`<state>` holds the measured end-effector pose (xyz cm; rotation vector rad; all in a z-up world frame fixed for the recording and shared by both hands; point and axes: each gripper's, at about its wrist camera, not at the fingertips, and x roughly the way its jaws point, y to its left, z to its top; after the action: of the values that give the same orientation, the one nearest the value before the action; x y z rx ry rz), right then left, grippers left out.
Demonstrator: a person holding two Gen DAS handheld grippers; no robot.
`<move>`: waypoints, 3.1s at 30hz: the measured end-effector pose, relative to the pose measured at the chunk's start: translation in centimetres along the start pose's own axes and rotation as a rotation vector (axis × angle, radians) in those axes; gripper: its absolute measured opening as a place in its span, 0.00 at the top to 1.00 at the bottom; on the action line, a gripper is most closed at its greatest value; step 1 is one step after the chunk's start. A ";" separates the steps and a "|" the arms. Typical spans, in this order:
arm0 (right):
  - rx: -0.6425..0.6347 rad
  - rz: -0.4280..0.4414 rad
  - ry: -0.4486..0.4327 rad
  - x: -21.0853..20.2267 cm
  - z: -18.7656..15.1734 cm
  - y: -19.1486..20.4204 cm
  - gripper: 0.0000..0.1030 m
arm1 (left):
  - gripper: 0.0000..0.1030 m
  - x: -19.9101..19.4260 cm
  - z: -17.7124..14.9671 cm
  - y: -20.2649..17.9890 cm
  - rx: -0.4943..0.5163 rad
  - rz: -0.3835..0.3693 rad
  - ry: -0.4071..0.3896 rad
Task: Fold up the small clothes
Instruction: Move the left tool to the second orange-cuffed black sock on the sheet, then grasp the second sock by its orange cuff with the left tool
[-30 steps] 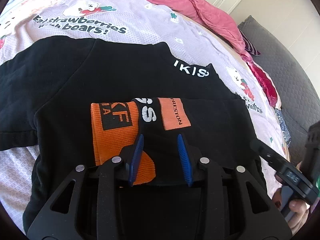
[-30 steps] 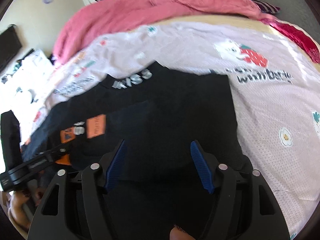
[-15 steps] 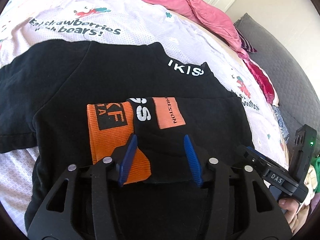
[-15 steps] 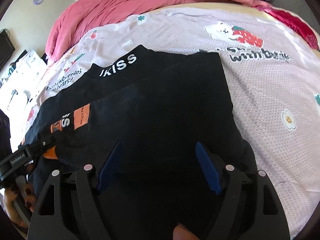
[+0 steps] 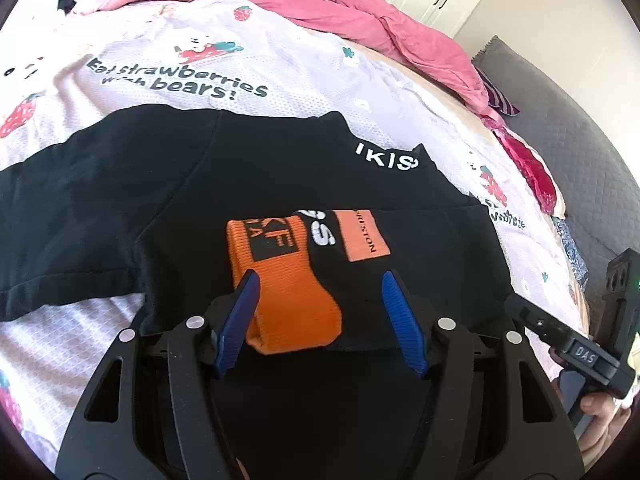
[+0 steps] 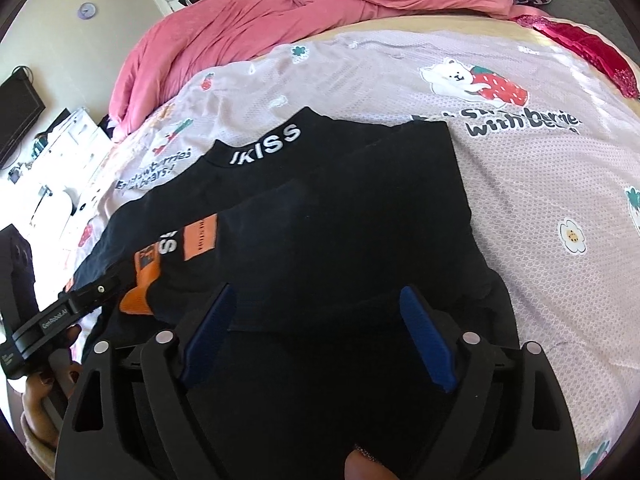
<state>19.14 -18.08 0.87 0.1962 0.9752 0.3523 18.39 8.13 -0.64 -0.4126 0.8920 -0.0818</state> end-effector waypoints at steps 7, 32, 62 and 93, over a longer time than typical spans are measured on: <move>0.008 0.021 -0.023 -1.0 0.1 1.0 0.07 | 0.24 -1.7 -0.1 0.5 -0.010 -0.001 -0.052; -0.172 0.094 -0.082 -2.5 -0.2 8.3 0.04 | 0.10 -6.4 -0.9 7.2 -0.185 0.176 -0.213; -0.392 0.212 -0.076 0.4 -0.4 19.1 0.04 | 0.09 -12.1 -2.8 16.2 -0.512 0.462 -0.407; -0.396 0.257 0.047 4.8 -2.2 23.2 0.04 | 0.09 -13.8 -4.8 24.4 -0.789 0.528 -0.495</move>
<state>15.00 5.20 3.30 -0.0491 0.9086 0.7799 3.57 32.32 -2.42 -0.8670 0.4842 0.8500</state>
